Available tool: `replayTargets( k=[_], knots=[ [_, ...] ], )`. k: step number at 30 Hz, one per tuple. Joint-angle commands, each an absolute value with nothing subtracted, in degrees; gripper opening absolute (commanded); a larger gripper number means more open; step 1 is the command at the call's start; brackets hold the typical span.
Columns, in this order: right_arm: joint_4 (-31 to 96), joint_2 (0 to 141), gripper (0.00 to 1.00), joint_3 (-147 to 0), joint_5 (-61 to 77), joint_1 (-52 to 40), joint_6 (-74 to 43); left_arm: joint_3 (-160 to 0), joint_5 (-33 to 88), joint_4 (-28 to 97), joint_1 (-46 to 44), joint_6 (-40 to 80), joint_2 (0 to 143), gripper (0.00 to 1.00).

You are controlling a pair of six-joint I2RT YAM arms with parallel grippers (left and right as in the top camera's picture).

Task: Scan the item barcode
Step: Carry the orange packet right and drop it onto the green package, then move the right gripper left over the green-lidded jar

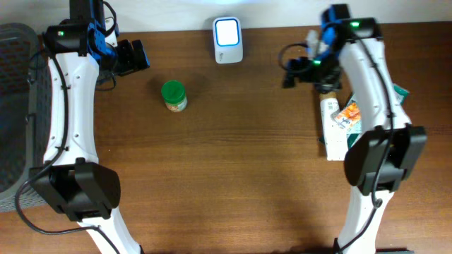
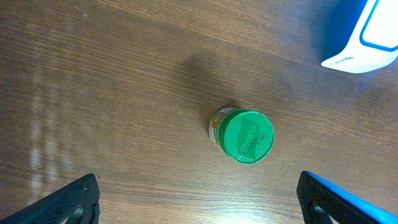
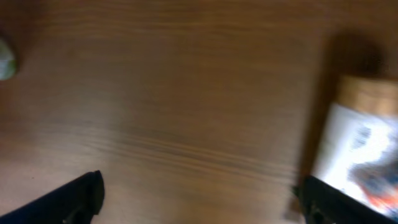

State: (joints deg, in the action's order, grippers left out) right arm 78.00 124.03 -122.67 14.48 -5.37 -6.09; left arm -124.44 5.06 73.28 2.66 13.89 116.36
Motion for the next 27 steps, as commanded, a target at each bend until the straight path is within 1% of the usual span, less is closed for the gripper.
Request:
replayTargets(
  k=[1, 7, 11, 13, 15, 19, 20, 22, 27],
  knots=[
    [71.4, 124.1, 0.98, -123.5, 14.9, -12.2, -9.8, -125.0, 4.7, 73.4, 2.8, 13.6, 115.8, 0.99],
    [57.4, 124.2, 0.98, -123.3, 14.1, -24.5, -9.7, -125.0, 4.6, 73.3, 2.8, 13.6, 115.8, 0.99],
    [51.1, 126.0, 0.98, -123.3, 11.3, -29.6, -9.7, -125.0, 4.7, 72.2, 2.8, 13.6, 115.8, 0.99],
    [50.0, 127.7, 0.99, -123.3, 11.3, -31.2, -9.7, -125.2, 4.6, 71.2, 2.9, 13.3, 115.5, 0.99],
    [49.3, 128.6, 0.99, -123.3, 11.3, -32.3, -9.7, -128.0, 4.5, 71.3, 4.0, 9.7, 114.8, 0.99],
    [43.4, 130.9, 0.99, -123.3, 8.9, -35.6, -7.4, -138.7, 2.3, 73.9, 9.1, 9.4, 112.9, 0.99],
    [41.6, 132.1, 0.98, -123.3, 6.1, -36.8, -6.4, -140.0, 2.3, 74.4, 10.0, 9.5, 112.8, 0.99],
    [38.0, 134.4, 0.98, -123.3, 3.3, -38.5, -3.1, -140.1, 2.3, 75.5, 10.6, 9.5, 112.7, 0.99],
    [31.8, 139.4, 0.98, -123.3, 1.0, -39.4, -3.0, -139.8, 2.1, 76.4, 10.5, 9.6, 112.8, 0.99]
  ],
)
